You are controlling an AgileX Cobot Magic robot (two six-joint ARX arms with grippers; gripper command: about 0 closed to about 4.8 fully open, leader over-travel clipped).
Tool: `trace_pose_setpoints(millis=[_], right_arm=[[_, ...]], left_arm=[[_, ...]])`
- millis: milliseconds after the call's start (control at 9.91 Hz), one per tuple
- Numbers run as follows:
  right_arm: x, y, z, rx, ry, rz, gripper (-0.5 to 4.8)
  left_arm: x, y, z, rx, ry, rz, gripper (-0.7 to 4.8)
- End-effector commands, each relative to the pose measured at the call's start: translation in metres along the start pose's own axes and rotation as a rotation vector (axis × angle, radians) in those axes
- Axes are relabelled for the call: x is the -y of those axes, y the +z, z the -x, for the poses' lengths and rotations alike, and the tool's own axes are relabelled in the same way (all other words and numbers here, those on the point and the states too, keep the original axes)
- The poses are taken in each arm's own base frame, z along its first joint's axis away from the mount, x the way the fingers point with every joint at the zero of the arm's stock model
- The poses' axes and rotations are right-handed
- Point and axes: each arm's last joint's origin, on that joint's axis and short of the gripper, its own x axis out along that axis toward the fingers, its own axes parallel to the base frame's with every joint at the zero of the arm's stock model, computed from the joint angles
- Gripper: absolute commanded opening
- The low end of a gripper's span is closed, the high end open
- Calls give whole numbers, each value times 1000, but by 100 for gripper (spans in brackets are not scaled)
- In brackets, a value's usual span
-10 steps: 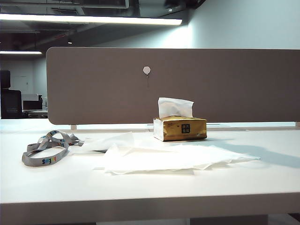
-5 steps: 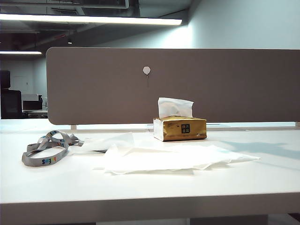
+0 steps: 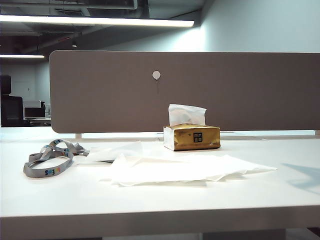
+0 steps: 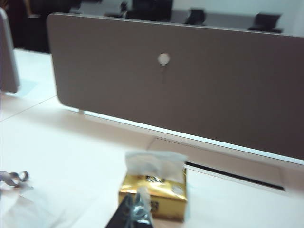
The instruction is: Pull out a tissue from the tissue box and use it to cover the ID card on the tabletop.
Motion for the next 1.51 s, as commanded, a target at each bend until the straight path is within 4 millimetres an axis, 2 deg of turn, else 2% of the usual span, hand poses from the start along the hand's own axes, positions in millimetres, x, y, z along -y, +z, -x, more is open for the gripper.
trace_pose_setpoints(millis=[101, 303, 505, 606, 909, 1010, 1211, 1312, 1514], right_arm=[[6, -38, 57, 81, -161, 10, -5], [19, -40, 60, 65, -205, 19, -5], [52, -47, 77, 37, -193, -49, -5], [45, -52, 86, 54, -176, -65, -6], [34, -58, 90, 54, -158, -73, -6], [16, -67, 93, 44, -94, -89, -5], [7, -71, 93, 44, -109, -83, -6], [0, -82, 94, 37, -85, -59, -6], [-2, -89, 95, 27, -77, -41, -6]], left_arm=[[-1, 2, 0, 10, 40, 2, -6], [-1, 2, 0, 10, 40, 2, -6], [-1, 2, 0, 10, 39, 3, -6], [-1, 2, 0, 10, 39, 3, -5], [-1, 2, 0, 10, 40, 3, -6], [-1, 2, 0, 10, 39, 3, -6], [-1, 2, 0, 10, 40, 3, -5], [-1, 2, 0, 9, 39, 3, -6], [-1, 2, 0, 9, 39, 3, -6]])
